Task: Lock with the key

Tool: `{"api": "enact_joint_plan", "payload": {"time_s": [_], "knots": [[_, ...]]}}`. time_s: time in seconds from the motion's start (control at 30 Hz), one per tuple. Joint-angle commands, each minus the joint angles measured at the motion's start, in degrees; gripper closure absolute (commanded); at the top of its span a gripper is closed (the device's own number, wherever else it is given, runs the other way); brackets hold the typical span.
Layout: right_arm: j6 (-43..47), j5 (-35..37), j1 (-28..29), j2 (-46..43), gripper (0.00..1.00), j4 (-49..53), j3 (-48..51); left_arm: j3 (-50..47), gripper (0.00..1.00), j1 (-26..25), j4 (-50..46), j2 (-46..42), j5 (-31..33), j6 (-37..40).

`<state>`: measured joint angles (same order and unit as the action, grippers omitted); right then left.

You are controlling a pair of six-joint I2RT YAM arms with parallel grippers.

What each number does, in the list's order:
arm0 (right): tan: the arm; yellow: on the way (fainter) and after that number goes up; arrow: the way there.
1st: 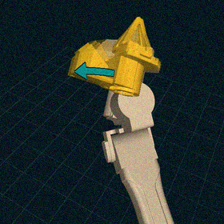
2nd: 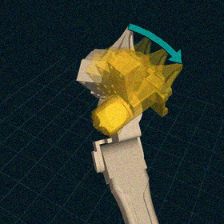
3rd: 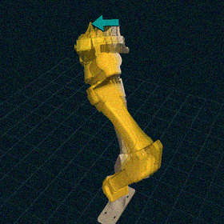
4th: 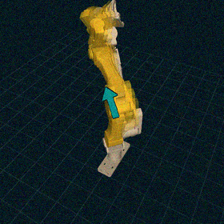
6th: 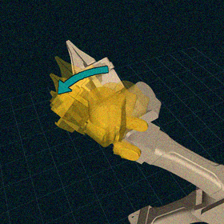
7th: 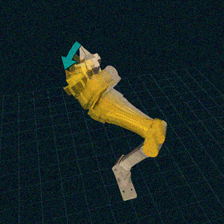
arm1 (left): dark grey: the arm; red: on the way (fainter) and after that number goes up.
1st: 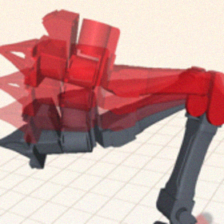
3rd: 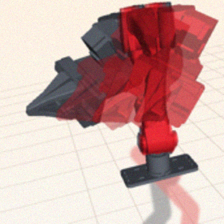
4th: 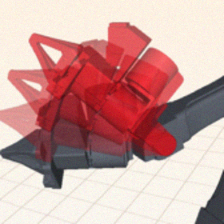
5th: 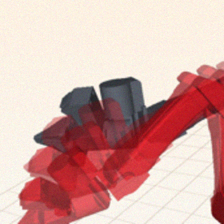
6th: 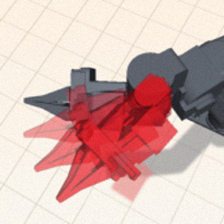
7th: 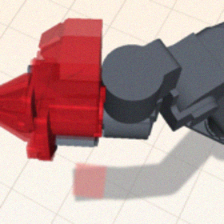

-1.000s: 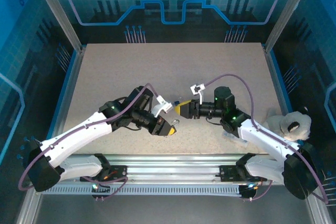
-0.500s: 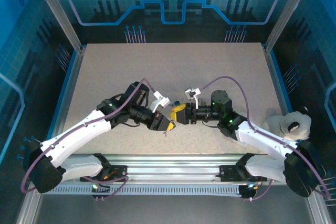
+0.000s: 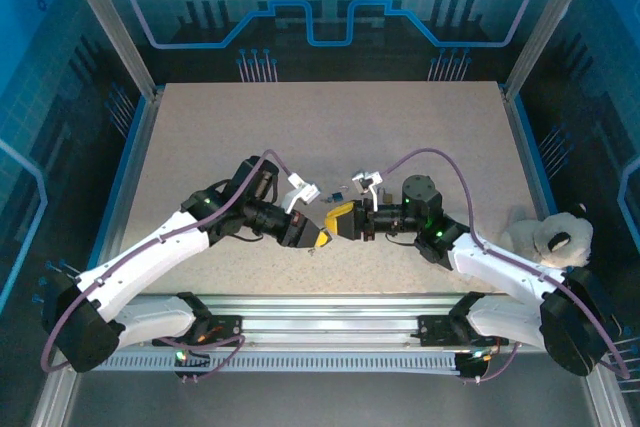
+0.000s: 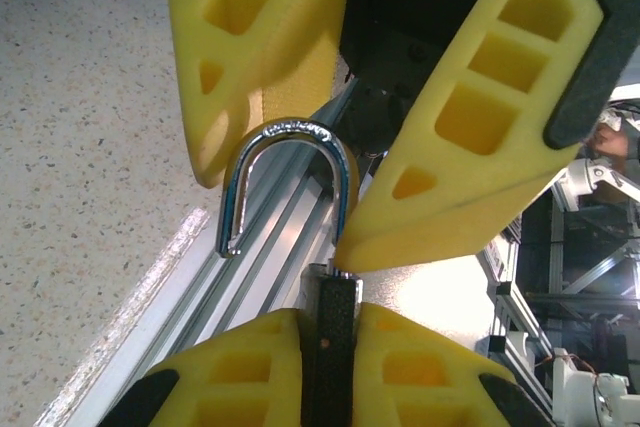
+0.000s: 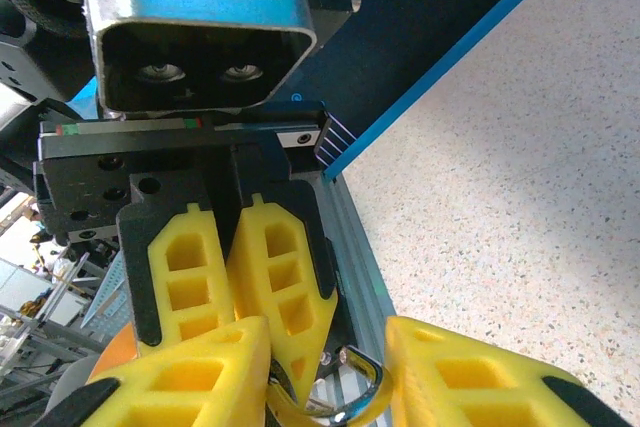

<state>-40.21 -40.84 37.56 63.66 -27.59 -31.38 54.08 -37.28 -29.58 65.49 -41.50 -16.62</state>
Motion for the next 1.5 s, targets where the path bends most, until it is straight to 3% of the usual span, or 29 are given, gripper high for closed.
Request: {"api": "enact_joint_plan", "payload": {"time_s": [0.0,0.6,0.7,0.8,1.2,1.47], "knots": [[1.2,-2.3,0.6,-1.6,0.68,-2.5,0.7,-0.5,1.0,1.1,2.1,-1.3,-1.4,-1.3],[2.4,-4.3,0.6,-2.9,0.75,-1.1,0.7,-1.2,1.0,2.9,3.7,-2.4,-2.2,-2.7],[3.3,-3.7,0.6,-2.8,0.74,1.4,0.0,-1.2,1.0,2.9,3.6,-2.3,-2.6,-2.6],[3.8,-1.4,0.4,-3.3,0.67,3.5,-0.5,-1.3,1.0,2.9,3.0,-2.4,-2.8,-2.2],[5.6,2.9,0.1,-4.7,0.7,6.5,-1.3,-1.5,1.0,2.8,2.6,-2.7,-3.5,-1.6],[6.1,9.3,-0.4,-6.7,0.46,1.8,0.6,-2.0,1.0,2.9,2.9,-2.7,-4.9,-1.8]]}}
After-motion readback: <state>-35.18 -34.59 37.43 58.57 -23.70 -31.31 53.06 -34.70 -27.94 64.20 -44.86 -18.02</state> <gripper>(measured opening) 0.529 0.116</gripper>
